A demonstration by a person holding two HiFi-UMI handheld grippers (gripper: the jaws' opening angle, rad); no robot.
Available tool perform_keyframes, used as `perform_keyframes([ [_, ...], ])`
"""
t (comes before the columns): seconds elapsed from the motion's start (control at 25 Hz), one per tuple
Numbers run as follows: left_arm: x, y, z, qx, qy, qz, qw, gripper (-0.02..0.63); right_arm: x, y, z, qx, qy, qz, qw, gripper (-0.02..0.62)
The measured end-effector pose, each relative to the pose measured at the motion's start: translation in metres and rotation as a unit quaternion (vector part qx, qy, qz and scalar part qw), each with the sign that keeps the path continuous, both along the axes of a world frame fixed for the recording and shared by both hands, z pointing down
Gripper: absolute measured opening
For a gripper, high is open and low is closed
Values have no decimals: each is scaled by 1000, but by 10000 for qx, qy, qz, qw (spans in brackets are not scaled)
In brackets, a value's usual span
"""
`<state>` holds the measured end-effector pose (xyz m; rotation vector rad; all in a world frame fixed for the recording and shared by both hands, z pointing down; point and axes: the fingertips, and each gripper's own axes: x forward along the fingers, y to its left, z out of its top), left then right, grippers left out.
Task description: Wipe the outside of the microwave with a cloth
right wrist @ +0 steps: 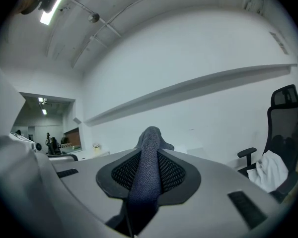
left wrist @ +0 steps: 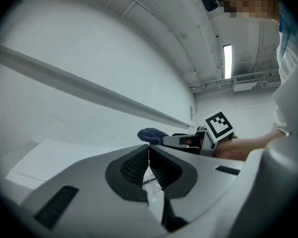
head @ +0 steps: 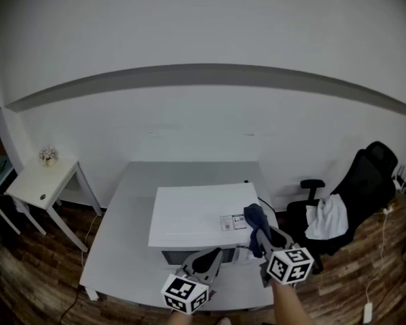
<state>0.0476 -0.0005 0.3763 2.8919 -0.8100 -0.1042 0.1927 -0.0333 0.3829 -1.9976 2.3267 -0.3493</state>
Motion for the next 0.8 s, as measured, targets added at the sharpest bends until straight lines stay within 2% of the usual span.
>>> perform_keyframes([
  [0.24,23,-46,-6,0,-173,118,9998,5,29,-58,17,-301,-48,156,9994,103],
  [0.32,29,-56,-5,-15,-234,128,9996,5,34,-70,32,-558,34,170,9983,103],
  [0.4,32,-65,-4,-22,-283,141,9995,5,38,-78,52,-989,364,217,9942,103],
  [0.48,31,-74,-5,8,-337,151,9993,5,37,-82,68,-1381,982,283,9851,103],
  [0.6,24,-89,-6,11,-354,130,9993,5,35,-84,78,-1636,1706,423,9707,103],
  [0.8,14,-108,-16,0,-281,345,9990,5,37,-88,86,-1909,2143,736,9551,103],
])
